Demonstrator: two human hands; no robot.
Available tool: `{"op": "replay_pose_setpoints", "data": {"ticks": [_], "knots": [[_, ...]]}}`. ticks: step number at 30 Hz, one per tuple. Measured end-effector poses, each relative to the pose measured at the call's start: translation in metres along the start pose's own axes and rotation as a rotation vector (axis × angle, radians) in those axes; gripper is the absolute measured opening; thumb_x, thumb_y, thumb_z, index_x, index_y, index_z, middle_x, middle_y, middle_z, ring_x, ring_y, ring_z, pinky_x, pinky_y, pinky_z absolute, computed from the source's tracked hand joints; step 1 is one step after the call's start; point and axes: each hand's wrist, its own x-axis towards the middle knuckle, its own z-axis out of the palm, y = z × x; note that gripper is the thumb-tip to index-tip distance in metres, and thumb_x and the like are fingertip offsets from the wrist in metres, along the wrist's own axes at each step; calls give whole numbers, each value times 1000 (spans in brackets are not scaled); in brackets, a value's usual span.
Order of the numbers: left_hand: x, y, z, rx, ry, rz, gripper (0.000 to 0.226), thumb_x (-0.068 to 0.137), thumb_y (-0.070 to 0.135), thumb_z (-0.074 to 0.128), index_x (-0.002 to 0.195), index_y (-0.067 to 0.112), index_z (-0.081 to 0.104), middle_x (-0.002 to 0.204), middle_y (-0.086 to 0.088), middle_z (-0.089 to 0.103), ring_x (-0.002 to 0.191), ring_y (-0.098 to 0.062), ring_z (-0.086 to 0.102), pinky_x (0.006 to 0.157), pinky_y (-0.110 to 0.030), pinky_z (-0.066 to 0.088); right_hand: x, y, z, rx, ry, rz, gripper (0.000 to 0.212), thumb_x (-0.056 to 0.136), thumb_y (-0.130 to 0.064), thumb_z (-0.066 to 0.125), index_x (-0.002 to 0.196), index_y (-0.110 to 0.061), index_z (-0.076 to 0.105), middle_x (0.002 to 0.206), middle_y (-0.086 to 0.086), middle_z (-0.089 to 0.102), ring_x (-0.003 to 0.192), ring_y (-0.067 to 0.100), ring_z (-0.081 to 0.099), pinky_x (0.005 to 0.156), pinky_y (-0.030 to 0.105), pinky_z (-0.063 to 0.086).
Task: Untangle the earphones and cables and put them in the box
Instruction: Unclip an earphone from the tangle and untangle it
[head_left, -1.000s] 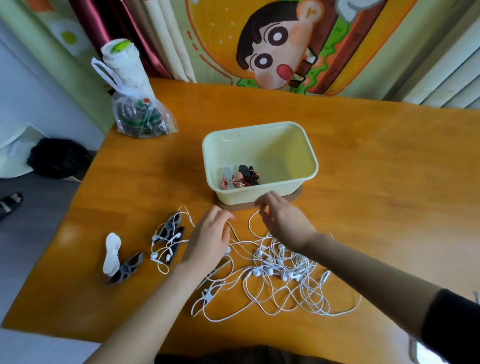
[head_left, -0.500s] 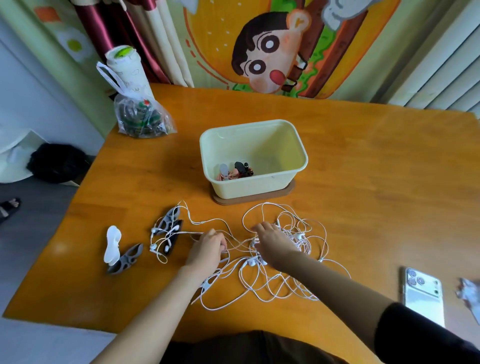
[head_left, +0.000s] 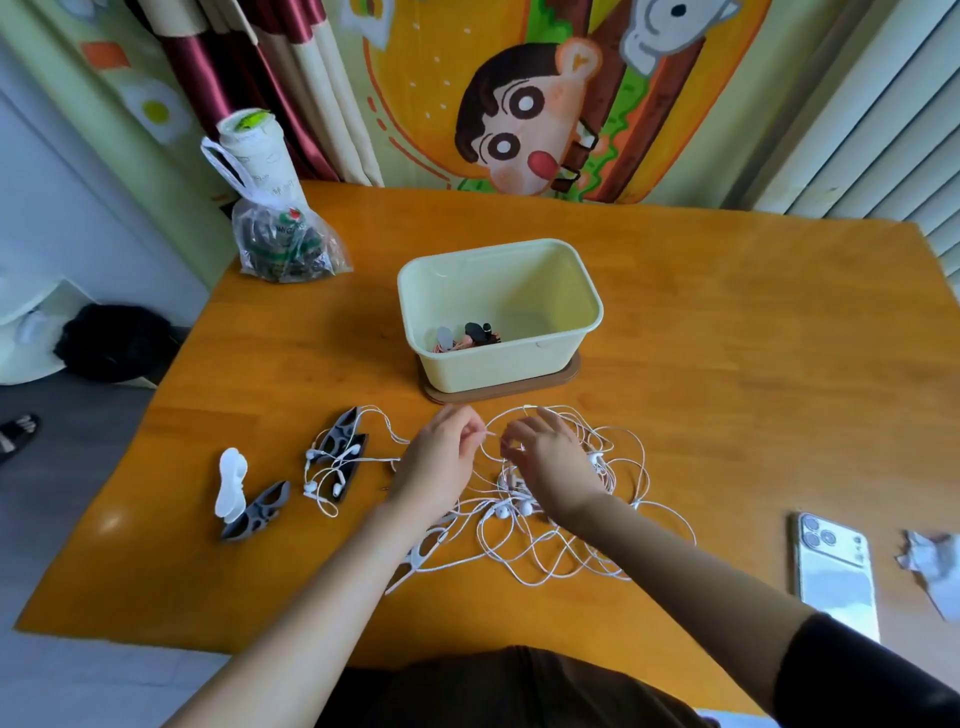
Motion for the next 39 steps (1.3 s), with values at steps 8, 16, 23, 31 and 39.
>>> {"op": "replay_pose_setpoints", "data": {"ticks": [8,16,23,31,39], "knots": [[11,25,-25,-209,97,9,15,99,17,47,92,11,60,72,10,53,66,-4,51,57,-9,39,25,-21,-84,398,282,108,8,98,-14,45,96,-9,51,72,1,62,61,14,61,61,28,47],[2,29,-30,-367,85,-56,12,98,17,50,90,15,60,74,2,57,69,-14,53,60,-15,41,19,-13,-109,291,208,87,8,89,-5,59,95,-6,63,87,3,67,78,19,64,75,31,52],[2,56,-22,-418,-71,8,20,96,25,55,112,18,64,100,1,69,93,-15,62,81,-31,49,4,-22,-98,368,154,85,7,91,-11,57,86,-14,56,67,-5,63,61,15,63,61,23,50],[-7,65,-22,-259,-198,47,18,96,18,53,89,9,68,83,4,66,76,0,55,65,1,34,-5,-20,-106,342,146,110,19,96,-16,48,85,-16,64,82,-3,67,77,16,65,71,28,51],[-5,69,-33,-638,-162,-101,36,104,21,33,84,11,61,65,0,42,55,-10,40,51,-18,34,-11,-12,-88,195,279,291,47,86,-2,60,128,1,41,121,17,44,108,29,46,95,35,39]]}}
